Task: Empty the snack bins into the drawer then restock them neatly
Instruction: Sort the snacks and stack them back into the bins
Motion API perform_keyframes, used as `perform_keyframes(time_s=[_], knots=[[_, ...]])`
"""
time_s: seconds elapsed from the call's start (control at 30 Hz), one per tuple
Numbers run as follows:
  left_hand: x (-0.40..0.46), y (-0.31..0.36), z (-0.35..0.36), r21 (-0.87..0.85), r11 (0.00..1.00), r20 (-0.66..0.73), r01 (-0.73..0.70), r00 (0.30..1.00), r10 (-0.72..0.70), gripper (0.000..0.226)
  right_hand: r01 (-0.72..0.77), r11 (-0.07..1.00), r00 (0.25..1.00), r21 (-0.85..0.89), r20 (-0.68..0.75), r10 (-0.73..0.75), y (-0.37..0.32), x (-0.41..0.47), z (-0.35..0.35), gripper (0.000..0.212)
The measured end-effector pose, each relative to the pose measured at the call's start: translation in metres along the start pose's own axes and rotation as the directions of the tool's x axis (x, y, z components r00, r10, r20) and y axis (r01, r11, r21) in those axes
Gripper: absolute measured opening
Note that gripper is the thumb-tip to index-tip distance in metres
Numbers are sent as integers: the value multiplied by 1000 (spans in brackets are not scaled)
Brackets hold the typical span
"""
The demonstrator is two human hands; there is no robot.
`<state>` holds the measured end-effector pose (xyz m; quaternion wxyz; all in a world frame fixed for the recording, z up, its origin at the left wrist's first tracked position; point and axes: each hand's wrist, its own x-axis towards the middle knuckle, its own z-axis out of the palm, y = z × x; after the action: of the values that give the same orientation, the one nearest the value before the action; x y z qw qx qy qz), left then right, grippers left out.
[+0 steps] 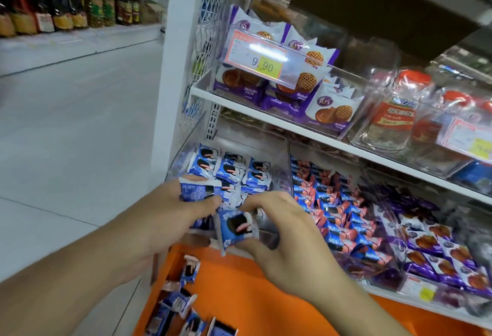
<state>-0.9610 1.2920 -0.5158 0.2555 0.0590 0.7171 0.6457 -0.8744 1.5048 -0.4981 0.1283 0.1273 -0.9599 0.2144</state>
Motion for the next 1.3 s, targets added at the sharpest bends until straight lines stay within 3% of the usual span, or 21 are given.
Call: perform_keyframes(time_s=[0.1,0.27,0.4,0.7,0.8,0.87,0.93,1.0,1.13,1.3], knots=[[11,-5,-10,27,1000,-130,-14,991,17,39,-34,978,999,-205,15,37,28,38,2,42],[14,-7,-11,55,997,-77,-48,996,52,42,-89,821,961,-563,167,218,80,106,11,38],[11,0,-9,125,989,-96,-75,992,87,35,-93,776,858,-624,345,381,90,132,15,28],[11,-3,-8,100,992,-61,-80,994,86,38,37,795,799,-606,495,340,86,126,6,43],[10,-2,-8,93,993,-32,-79,996,82,30,-54,882,845,-469,449,290,70,120,-3,52],[9,0,-7,74,995,-21,-67,997,69,32,-175,973,907,-150,360,219,48,107,-12,61],[8,4,-5,93,993,-6,-77,997,78,37,-185,954,946,238,305,107,21,88,-22,67],[4,8,-3,128,988,36,-89,996,85,41,-189,885,949,426,310,54,2,74,-26,60],[-2,8,-1,282,955,79,-91,994,72,56,-225,882,968,414,200,152,-2,61,-14,18],[-11,18,5,372,926,95,-65,995,32,68,-244,915,966,322,160,201,-4,56,-14,16]])
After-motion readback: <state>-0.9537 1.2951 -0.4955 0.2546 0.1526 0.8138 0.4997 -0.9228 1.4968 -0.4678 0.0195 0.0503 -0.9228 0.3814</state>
